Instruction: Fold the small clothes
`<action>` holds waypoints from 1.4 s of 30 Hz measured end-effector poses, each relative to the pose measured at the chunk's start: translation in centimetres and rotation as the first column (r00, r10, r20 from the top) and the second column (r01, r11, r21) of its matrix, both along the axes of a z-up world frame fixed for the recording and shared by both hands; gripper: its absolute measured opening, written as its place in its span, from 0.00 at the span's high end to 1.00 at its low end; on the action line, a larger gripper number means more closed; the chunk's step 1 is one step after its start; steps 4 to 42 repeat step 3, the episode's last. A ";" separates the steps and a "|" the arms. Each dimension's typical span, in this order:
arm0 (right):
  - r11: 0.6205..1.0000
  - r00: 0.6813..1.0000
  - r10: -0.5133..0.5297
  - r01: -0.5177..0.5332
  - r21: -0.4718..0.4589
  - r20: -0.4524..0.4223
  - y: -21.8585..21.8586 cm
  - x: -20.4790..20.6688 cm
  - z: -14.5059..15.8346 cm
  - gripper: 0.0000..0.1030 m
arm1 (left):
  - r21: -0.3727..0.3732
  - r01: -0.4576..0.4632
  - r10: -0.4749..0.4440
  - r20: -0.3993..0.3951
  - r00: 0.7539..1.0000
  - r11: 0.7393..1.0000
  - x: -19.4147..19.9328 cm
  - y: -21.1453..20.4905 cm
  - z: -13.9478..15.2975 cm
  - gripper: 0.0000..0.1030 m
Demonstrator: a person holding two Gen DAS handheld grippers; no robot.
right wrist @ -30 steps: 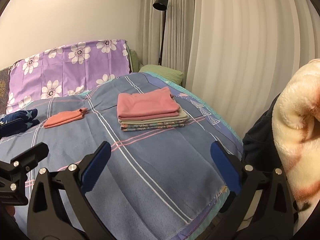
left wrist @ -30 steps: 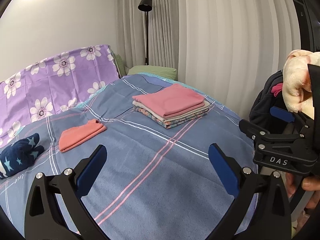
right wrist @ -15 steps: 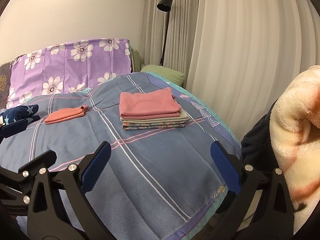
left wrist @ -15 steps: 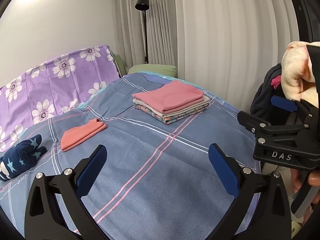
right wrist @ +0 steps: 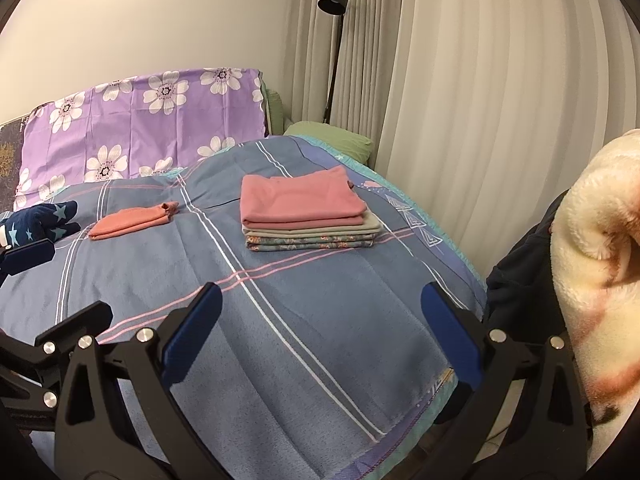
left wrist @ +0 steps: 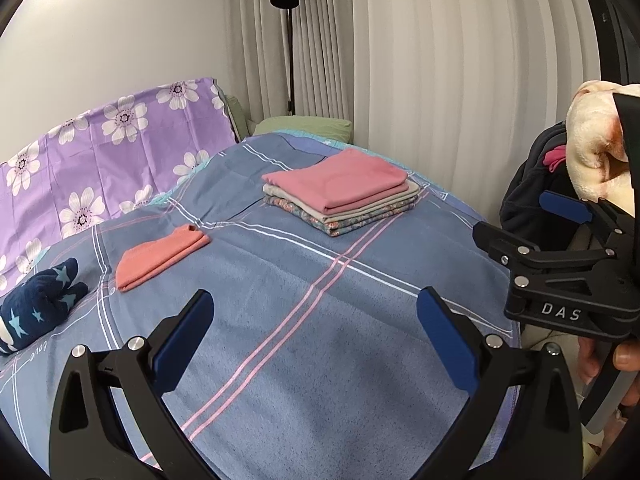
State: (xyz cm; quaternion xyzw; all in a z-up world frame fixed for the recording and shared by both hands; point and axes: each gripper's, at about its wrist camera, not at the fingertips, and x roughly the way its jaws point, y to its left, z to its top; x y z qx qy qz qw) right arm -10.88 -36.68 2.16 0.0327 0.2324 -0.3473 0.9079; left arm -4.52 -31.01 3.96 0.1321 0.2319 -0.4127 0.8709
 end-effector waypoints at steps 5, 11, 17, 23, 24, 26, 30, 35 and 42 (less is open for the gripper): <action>1.000 1.000 0.002 -0.002 0.011 -0.007 -0.1 0.1 -0.3 0.02 | 0.008 -0.002 0.002 0.001 1.000 1.000 0.0 -0.1 -0.2 0.01; 1.000 1.000 0.002 -0.002 0.011 -0.007 -0.1 0.1 -0.3 0.02 | 0.008 -0.002 0.002 0.001 1.000 1.000 0.0 -0.1 -0.2 0.01; 1.000 1.000 0.002 -0.002 0.011 -0.007 -0.1 0.1 -0.3 0.02 | 0.008 -0.002 0.002 0.001 1.000 1.000 0.0 -0.1 -0.2 0.01; 1.000 1.000 0.002 -0.002 0.011 -0.007 -0.1 0.1 -0.3 0.02 | 0.008 -0.002 0.002 0.001 1.000 1.000 0.0 -0.1 -0.2 0.01; 1.000 1.000 0.002 -0.002 0.011 -0.007 -0.1 0.1 -0.3 0.02 | 0.008 -0.002 0.002 0.001 1.000 1.000 0.0 -0.1 -0.2 0.01; 1.000 1.000 0.002 -0.002 0.011 -0.007 -0.1 0.1 -0.3 0.02 | 0.008 -0.002 0.002 0.001 1.000 1.000 0.0 -0.1 -0.2 0.01; 1.000 1.000 0.002 -0.002 0.011 -0.007 -0.1 0.1 -0.3 0.02 | 0.008 -0.002 0.002 0.001 1.000 1.000 0.0 -0.1 -0.2 0.01; 1.000 1.000 0.002 -0.002 0.011 -0.007 -0.1 0.1 -0.3 0.02 | 0.008 -0.002 0.002 0.001 1.000 1.000 0.0 -0.1 -0.2 0.01; 1.000 1.000 0.002 -0.002 0.011 -0.007 -0.1 0.1 -0.3 0.02 | 0.008 -0.002 0.002 0.001 1.000 1.000 0.0 -0.1 -0.2 0.01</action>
